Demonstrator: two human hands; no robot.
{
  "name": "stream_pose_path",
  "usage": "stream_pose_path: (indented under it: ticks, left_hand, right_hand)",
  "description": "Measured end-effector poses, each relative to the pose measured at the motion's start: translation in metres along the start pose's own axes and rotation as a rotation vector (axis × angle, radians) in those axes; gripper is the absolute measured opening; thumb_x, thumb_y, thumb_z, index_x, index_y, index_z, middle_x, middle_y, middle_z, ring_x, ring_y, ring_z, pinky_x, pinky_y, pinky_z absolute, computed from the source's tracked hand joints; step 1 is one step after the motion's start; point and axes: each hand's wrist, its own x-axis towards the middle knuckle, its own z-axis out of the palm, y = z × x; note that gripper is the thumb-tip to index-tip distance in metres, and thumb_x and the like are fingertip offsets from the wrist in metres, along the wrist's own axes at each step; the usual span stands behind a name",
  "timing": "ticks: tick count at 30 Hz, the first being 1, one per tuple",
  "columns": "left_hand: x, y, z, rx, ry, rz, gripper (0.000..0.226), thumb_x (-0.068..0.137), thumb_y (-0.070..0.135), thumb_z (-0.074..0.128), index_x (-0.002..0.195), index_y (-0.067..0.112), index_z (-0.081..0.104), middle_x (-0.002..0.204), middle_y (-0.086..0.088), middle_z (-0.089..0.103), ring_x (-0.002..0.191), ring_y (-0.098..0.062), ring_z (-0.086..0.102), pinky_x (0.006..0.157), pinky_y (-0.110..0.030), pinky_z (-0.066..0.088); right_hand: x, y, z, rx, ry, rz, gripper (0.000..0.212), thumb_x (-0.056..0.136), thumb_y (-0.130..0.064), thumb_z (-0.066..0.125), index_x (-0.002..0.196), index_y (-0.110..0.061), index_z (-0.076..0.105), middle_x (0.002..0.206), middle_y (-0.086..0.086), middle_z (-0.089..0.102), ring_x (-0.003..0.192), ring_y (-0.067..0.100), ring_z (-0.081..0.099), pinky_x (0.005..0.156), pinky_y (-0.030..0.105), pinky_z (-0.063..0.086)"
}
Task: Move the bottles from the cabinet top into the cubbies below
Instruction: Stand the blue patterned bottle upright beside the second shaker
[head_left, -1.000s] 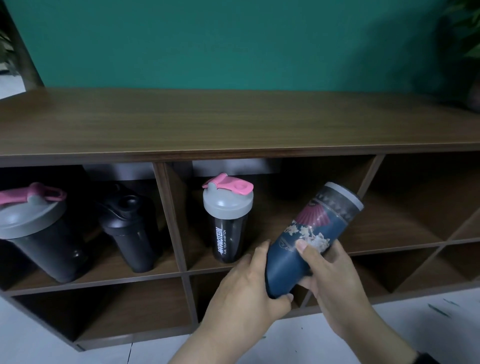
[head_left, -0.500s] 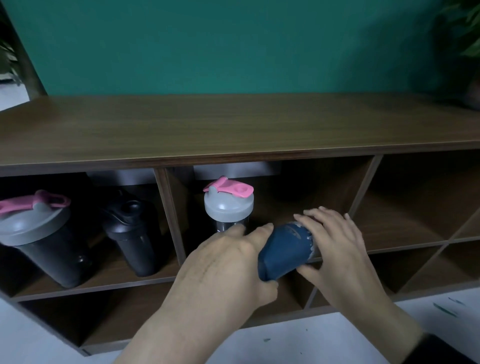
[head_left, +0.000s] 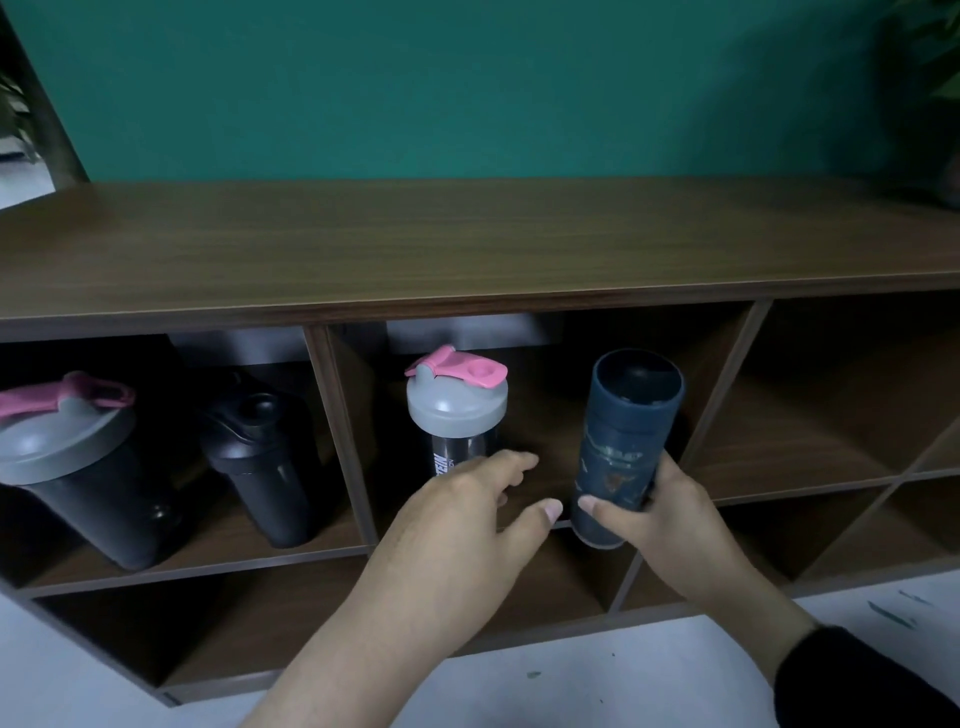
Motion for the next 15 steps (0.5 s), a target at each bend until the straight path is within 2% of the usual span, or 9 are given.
stream_pose_path:
  ticks: [4, 9, 12, 15]
  left_hand:
    - [0.005, -0.007, 0.019, -0.039, -0.022, -0.032, 0.044, 0.094, 0.044, 0.057, 0.138, 0.041, 0.051, 0.13, 0.02, 0.061, 0.114, 0.003, 0.057, 0.097, -0.022, 0.048]
    - [0.012, -0.021, 0.049, -0.051, -0.024, -0.066, 0.048, 0.095, 0.032, 0.055, 0.142, 0.038, 0.048, 0.141, 0.016, 0.055, 0.122, -0.001, 0.054, 0.099, -0.022, 0.047]
    - [0.016, -0.026, 0.062, -0.081, -0.041, -0.086, 0.05, 0.095, 0.028, 0.055, 0.143, 0.037, 0.046, 0.144, 0.016, 0.052, 0.125, -0.002, 0.053, 0.098, -0.019, 0.044]
    - [0.021, -0.032, 0.075, -0.111, -0.043, -0.091, 0.054, 0.094, 0.024, 0.054, 0.146, 0.035, 0.043, 0.147, 0.013, 0.049, 0.129, -0.003, 0.05, 0.1, -0.016, 0.039]
  right_hand:
    - [0.021, 0.0, 0.003, 0.08, 0.016, 0.048, 0.074, 0.075, -0.042, 0.085, 0.139, -0.03, 0.049, 0.124, -0.014, 0.068, 0.112, 0.006, 0.064, 0.098, 0.033, 0.054]
    - [0.043, -0.002, 0.007, 0.145, 0.043, 0.058, 0.066, 0.079, -0.037, 0.083, 0.136, -0.026, 0.052, 0.117, -0.012, 0.069, 0.103, 0.003, 0.066, 0.084, 0.019, 0.05]
    - [0.049, -0.002, 0.013, 0.164, 0.037, 0.045, 0.07, 0.08, -0.033, 0.083, 0.139, -0.024, 0.048, 0.123, -0.01, 0.067, 0.109, 0.008, 0.065, 0.094, 0.028, 0.052]
    - [0.05, 0.003, 0.018, 0.218, 0.034, 0.039, 0.068, 0.081, -0.031, 0.083, 0.137, -0.03, 0.045, 0.119, -0.018, 0.066, 0.107, 0.0, 0.064, 0.1, 0.032, 0.052]
